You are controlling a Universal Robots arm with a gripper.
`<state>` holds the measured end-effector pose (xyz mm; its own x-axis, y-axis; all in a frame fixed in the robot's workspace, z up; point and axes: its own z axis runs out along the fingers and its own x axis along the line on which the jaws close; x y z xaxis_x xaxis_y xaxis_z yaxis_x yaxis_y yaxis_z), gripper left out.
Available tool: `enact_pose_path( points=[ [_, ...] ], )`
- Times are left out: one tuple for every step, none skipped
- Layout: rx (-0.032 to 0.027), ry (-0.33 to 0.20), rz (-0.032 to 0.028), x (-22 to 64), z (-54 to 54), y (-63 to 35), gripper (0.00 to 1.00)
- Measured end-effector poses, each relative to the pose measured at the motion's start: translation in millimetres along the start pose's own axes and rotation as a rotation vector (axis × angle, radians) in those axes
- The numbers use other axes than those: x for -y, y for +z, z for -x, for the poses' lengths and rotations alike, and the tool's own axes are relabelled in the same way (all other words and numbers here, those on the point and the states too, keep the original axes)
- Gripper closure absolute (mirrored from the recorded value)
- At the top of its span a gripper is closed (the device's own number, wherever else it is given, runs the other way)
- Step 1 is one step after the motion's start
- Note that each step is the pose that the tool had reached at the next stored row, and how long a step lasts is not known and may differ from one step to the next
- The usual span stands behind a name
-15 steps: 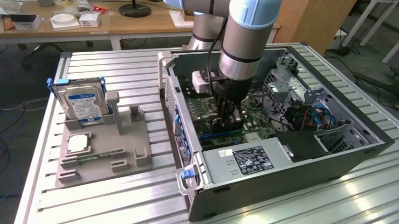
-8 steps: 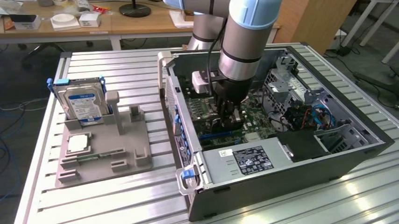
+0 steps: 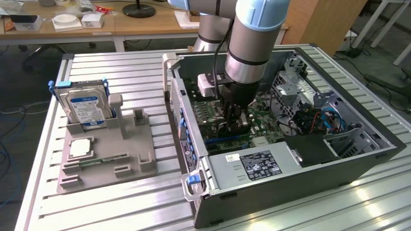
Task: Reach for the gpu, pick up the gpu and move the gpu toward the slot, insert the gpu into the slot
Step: 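Insert the gpu into the slot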
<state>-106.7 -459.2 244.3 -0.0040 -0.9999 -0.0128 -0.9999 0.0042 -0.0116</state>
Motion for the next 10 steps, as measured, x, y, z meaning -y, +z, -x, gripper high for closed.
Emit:
enact_pose_path(
  points=[
    [-0.0003, 0.000, 0.0002, 0.0, 0.0, 0.0, 0.73],
    [-0.0002, 0.000, 0.0001, 0.0, 0.0, 0.0, 0.73],
    [-0.0003, 0.000, 0.0002, 0.0, 0.0, 0.0, 0.73],
    [-0.0003, 0.000, 0.0002, 0.0, 0.0, 0.0, 0.73],
    [-0.0003, 0.000, 0.0001, 0.0, 0.0, 0.0, 0.73],
    [-0.0003, 0.000, 0.0002, 0.0, 0.0, 0.5, 0.73],
    [-0.0002, 0.000, 0.0001, -0.1, 0.0, 1.0, 0.73],
    [-0.0003, 0.000, 0.0002, 0.0, 0.0, 0.9, 0.73],
    [-0.0003, 0.000, 0.0001, -0.1, 0.0, 0.9, 0.73],
    [-0.0002, 0.000, 0.0001, -0.1, 0.0, 1.0, 0.73]
  ],
)
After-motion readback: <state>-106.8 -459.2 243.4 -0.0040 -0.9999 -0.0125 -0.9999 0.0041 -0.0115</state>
